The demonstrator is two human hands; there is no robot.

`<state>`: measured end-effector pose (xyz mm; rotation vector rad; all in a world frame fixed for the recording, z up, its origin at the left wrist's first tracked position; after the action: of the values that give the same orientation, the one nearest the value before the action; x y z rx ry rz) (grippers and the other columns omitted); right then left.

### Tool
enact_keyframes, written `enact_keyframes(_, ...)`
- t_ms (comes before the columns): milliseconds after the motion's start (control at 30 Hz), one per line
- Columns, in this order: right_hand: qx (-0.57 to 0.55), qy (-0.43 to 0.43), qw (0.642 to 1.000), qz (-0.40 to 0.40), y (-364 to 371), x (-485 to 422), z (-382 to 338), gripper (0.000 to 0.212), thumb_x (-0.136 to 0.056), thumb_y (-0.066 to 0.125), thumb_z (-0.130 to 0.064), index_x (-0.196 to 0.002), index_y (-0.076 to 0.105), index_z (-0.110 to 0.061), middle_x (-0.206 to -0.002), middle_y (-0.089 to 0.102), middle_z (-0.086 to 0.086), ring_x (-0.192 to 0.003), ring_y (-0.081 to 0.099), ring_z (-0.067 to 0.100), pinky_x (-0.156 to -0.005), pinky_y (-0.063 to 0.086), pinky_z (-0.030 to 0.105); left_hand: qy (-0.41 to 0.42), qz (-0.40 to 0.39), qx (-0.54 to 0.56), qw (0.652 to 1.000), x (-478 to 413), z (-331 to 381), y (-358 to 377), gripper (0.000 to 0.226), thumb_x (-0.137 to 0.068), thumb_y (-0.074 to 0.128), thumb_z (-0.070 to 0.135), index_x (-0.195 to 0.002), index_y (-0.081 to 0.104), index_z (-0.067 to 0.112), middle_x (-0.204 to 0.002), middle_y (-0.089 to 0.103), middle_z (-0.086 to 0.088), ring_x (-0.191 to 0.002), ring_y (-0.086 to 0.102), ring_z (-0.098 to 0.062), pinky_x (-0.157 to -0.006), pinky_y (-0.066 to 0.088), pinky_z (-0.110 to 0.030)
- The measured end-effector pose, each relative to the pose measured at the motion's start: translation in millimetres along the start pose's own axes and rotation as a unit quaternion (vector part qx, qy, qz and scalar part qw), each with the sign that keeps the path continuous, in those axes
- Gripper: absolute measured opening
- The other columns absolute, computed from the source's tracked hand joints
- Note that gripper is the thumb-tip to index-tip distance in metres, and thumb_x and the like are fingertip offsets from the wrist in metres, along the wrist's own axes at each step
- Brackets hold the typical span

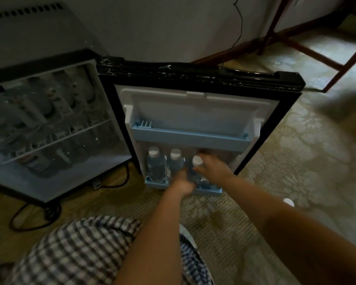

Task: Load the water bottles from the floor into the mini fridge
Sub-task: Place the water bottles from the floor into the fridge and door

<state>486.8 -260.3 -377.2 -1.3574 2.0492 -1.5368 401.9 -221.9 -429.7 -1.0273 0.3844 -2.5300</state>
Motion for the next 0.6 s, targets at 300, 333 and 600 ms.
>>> enact_keyframes(300, -0.038, 0.02, 0.999, -0.027, 7, 8, 7, 0.044, -0.092, 0.055, -0.024, -0.13, 0.045, -0.004, -0.135, 0.052, 0.016, -0.123, 0.05, 0.031, -0.097, 0.04, 0.034, -0.021, 0.051, -0.124, 0.991, 7, 2, 0, 0.032, -0.092, 0.05, 0.024, -0.12, 0.053, 0.009, -0.124, 0.056, -0.015, -0.112, 0.055, -0.03, -0.094, 0.046, -0.037)
enact_keyframes(333, -0.025, 0.023, 0.999, -0.024, 5, 14, 13, 0.047, -0.092, 0.055, -0.026, -0.132, 0.043, -0.006, -0.137, 0.05, 0.015, -0.124, 0.049, 0.031, -0.099, 0.041, 0.036, -0.01, 0.044, -0.136, 0.99, 10, 6, 4, 0.03, -0.092, 0.05, 0.026, -0.117, 0.055, 0.009, -0.121, 0.058, -0.015, -0.11, 0.056, -0.03, -0.091, 0.046, -0.037)
enact_keyframes(600, -0.04, 0.056, 0.998, -0.005, -11, 95, 99, 0.028, -0.091, 0.05, -0.019, -0.117, 0.062, -0.015, -0.112, 0.066, 0.007, -0.103, 0.062, 0.025, -0.086, 0.049, 0.034, 0.11, -0.053, -0.179, 0.976, 43, 58, 63, 0.028, -0.092, 0.048, 0.025, -0.112, 0.057, 0.007, -0.113, 0.061, -0.015, -0.104, 0.058, -0.03, -0.087, 0.046, -0.035)
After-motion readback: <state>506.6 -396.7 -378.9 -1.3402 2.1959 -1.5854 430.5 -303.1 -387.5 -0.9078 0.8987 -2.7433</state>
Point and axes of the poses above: each hand's wrist, its own x-axis away from the middle knuckle, its own y-axis out of the palm, z = x × y, the point moved 9 cm from there along -x, towards the middle knuckle
